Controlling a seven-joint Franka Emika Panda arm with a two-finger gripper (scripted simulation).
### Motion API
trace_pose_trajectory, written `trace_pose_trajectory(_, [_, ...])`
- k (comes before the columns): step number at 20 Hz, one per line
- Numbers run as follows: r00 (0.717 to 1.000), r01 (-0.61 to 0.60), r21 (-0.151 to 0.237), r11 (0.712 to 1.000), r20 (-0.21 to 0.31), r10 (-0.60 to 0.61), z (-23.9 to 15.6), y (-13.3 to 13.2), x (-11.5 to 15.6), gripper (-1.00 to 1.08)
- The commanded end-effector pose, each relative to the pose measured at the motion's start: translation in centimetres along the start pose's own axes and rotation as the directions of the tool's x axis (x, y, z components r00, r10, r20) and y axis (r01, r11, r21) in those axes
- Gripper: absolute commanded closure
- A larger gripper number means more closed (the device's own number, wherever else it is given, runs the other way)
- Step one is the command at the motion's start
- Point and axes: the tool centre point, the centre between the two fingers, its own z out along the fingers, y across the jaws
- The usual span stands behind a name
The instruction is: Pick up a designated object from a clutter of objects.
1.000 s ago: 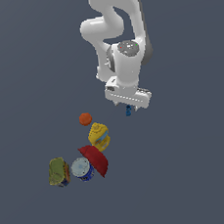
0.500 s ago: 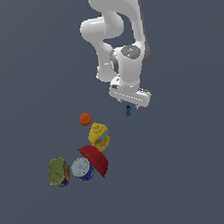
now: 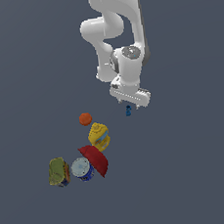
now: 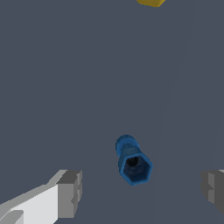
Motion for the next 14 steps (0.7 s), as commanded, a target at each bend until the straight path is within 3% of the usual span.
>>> trace_pose_trajectory(1, [1.0, 0.0, 0.0, 1.0, 0.0, 0.0, 0.3, 0.0, 0.0, -0.92])
trace_pose_trajectory(14, [1.0, -0.003, 0.0, 1.0, -0.001, 0.003, 4.4, 0.1, -0.1, -0.92])
